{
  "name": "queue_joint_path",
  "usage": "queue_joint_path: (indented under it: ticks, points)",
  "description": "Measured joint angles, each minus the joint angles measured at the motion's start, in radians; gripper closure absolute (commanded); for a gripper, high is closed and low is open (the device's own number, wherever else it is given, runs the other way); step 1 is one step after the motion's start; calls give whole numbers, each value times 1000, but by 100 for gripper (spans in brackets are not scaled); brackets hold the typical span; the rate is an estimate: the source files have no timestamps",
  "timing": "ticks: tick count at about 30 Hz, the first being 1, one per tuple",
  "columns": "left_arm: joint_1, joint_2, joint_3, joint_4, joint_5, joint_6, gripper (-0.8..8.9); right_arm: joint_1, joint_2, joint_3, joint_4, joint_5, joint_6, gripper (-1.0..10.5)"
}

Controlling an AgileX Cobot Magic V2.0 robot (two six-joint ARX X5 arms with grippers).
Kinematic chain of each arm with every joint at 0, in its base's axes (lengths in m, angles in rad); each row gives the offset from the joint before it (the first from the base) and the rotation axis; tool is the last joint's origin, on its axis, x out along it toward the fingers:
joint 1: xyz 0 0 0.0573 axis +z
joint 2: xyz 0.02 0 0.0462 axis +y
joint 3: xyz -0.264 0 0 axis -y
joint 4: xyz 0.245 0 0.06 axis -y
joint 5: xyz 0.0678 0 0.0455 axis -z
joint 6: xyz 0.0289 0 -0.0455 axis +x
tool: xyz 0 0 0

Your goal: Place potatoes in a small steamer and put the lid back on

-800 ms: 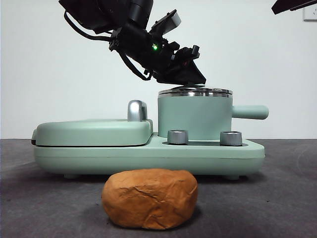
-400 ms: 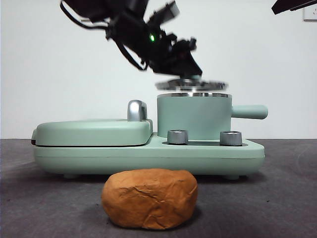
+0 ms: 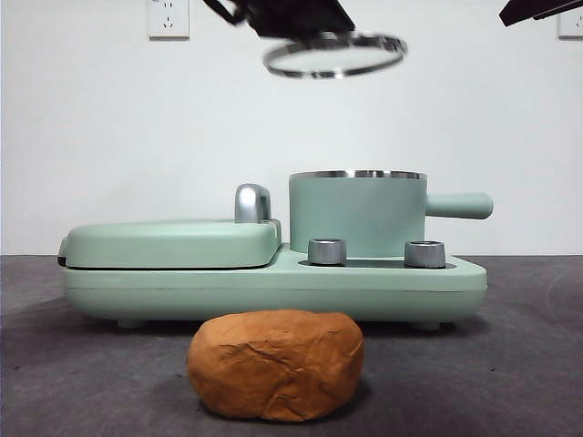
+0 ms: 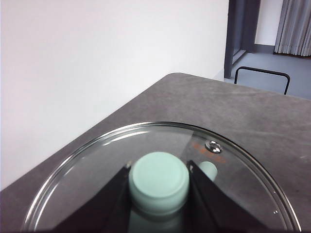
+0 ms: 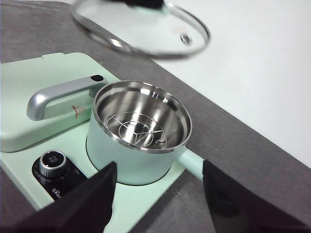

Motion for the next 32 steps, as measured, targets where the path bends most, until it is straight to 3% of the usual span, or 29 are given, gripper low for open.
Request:
queue_joint_path:
  ticks: [7,12,15,21,32]
  points:
    - [4,-122,0,-164,-6,-6,800,13,0,0,0,0,0,666]
    - [27,-203,-59,-219,-30,-6,799,77,-1,0,0,0,0,631]
    - [34,-282,-154,-237,-78,-6,799,146,-1,0,-3,8,0,554]
    - [48,-458,-364,-243,-122,-11,799,314,24,0,-51,42,0,550]
    - [71,-777,-620,-316,-213,-131,799,534,270,0,-80,35,0,550]
